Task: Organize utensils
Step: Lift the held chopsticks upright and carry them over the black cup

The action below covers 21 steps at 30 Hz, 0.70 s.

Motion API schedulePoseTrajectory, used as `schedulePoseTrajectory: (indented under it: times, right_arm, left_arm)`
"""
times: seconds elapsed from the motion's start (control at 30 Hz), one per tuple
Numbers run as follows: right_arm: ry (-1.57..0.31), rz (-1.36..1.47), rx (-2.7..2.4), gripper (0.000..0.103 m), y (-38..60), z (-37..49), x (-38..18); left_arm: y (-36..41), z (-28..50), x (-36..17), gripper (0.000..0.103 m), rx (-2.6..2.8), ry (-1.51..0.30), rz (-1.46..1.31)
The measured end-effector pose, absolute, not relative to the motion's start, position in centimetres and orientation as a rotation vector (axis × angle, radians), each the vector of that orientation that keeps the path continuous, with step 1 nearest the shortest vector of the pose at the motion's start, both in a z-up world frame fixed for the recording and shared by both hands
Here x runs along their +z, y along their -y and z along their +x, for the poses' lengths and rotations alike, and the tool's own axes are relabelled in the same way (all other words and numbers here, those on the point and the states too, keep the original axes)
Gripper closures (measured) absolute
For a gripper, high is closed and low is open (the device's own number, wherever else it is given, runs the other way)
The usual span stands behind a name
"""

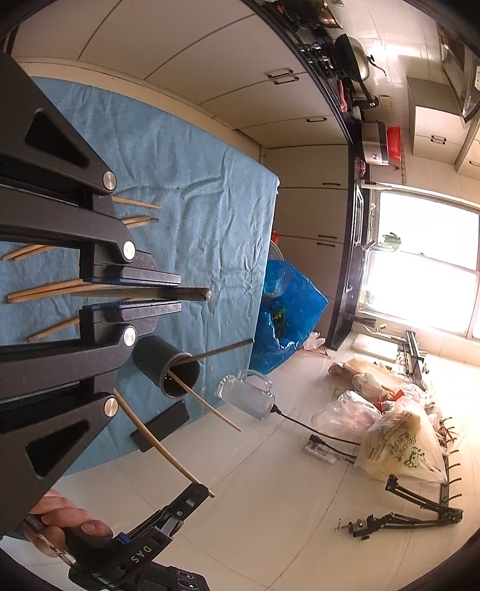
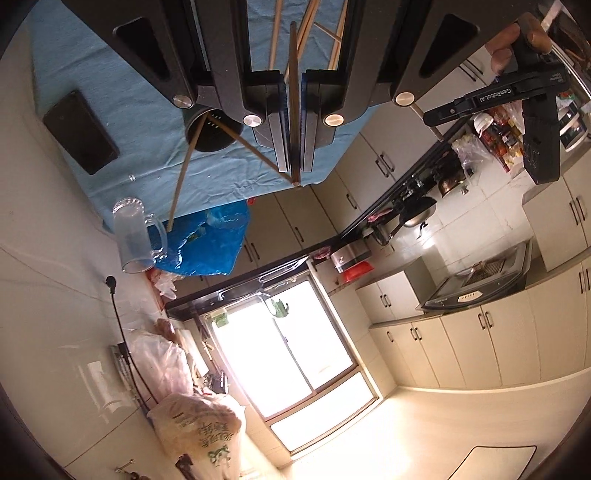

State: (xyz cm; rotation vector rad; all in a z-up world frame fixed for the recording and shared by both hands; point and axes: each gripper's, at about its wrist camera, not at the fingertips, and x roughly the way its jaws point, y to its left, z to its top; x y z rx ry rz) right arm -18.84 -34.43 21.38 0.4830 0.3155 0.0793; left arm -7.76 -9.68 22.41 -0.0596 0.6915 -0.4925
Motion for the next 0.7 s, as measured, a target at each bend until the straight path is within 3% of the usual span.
schedulePoseTrajectory:
  times: [0.7]
  right_arm:
    - [-0.236,0.523,-0.028,0.097,40.1,-20.8,23.4]
  left_arm:
    - [15.9,-6.0,26.1,0.097,-0.592,-0.672,-0.025]
